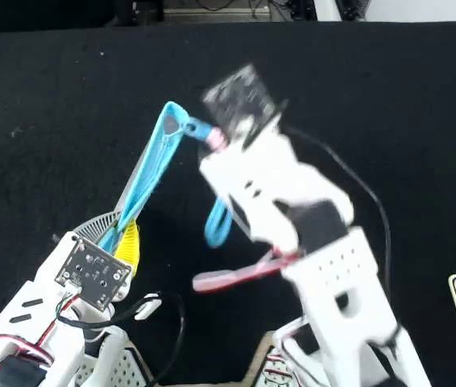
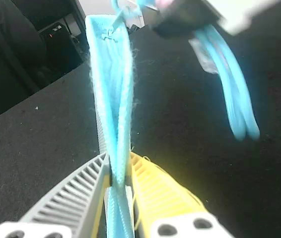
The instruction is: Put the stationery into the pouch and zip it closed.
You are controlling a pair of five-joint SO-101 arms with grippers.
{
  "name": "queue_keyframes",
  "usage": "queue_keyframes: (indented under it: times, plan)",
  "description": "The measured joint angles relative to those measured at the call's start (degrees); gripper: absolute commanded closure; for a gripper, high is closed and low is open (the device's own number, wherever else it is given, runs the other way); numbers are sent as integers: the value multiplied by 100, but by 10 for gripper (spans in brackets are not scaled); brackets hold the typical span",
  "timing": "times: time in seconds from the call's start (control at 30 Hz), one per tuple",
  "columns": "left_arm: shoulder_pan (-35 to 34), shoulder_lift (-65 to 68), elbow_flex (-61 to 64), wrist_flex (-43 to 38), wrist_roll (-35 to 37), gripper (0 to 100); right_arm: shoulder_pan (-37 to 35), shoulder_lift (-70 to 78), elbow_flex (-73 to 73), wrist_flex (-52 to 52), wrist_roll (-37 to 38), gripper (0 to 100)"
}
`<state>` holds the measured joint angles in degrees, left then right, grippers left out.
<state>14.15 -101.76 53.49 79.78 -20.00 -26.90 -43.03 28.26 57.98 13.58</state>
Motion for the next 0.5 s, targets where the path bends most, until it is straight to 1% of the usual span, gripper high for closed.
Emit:
queue_keyframes:
  times: [0.07,0.13,0.33,0.5]
  plan:
    - [0,0,0,0,0,970,-211,-387,229,123,114,822]
    - [0,0,0,0,0,970,-343,-738,466,149,141,801]
    - [0,0,0,0,0,970,-615,-1459,712,149,158,801]
    - [0,0,0,0,0,970,-624,-1591,818,26,158,801]
